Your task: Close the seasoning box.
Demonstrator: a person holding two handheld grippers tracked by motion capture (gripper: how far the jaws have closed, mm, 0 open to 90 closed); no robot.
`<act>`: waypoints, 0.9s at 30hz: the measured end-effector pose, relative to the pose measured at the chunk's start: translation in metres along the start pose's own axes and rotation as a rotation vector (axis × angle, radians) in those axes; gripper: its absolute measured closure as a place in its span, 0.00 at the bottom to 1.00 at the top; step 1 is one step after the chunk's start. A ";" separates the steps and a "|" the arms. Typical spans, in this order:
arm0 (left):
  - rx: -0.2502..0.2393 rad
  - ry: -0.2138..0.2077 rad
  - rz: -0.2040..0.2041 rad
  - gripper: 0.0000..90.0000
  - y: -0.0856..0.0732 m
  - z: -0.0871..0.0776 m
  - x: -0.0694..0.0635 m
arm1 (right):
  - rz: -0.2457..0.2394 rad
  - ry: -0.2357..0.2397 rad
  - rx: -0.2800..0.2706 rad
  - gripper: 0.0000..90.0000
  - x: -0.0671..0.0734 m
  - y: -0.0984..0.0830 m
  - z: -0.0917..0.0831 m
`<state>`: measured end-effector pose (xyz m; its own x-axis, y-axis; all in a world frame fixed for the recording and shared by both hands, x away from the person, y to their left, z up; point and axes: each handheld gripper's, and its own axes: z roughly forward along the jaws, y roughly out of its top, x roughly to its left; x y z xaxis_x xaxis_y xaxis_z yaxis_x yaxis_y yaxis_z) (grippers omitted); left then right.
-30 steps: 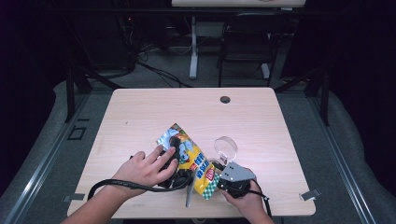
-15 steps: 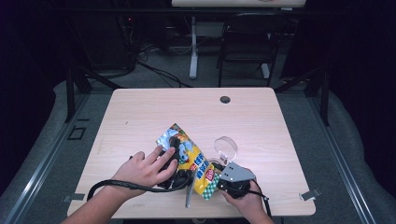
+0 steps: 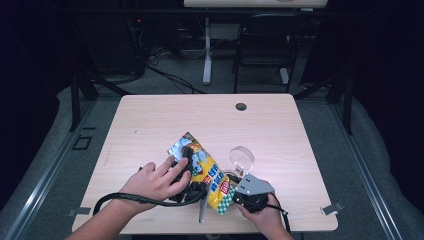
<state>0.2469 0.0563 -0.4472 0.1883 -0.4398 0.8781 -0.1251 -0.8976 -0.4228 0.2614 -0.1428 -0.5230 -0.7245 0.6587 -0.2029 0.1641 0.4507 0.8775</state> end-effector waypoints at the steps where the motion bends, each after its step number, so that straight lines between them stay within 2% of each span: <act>1: 0.001 -0.001 0.002 0.73 0.000 0.000 0.000 | -0.001 0.000 0.000 0.79 0.000 0.000 0.000; 18: 0.001 -0.011 -0.010 0.73 0.000 0.000 0.000 | 0.002 0.002 0.002 0.79 0.000 0.000 0.000; 27: -0.004 0.002 -0.002 0.73 0.000 0.000 0.002 | 0.005 0.005 -0.001 0.79 0.000 0.000 -0.001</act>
<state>0.2471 0.0552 -0.4458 0.1869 -0.4379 0.8794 -0.1290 -0.8983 -0.4199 0.2613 -0.1434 -0.5227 -0.7270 0.6579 -0.1966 0.1667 0.4469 0.8789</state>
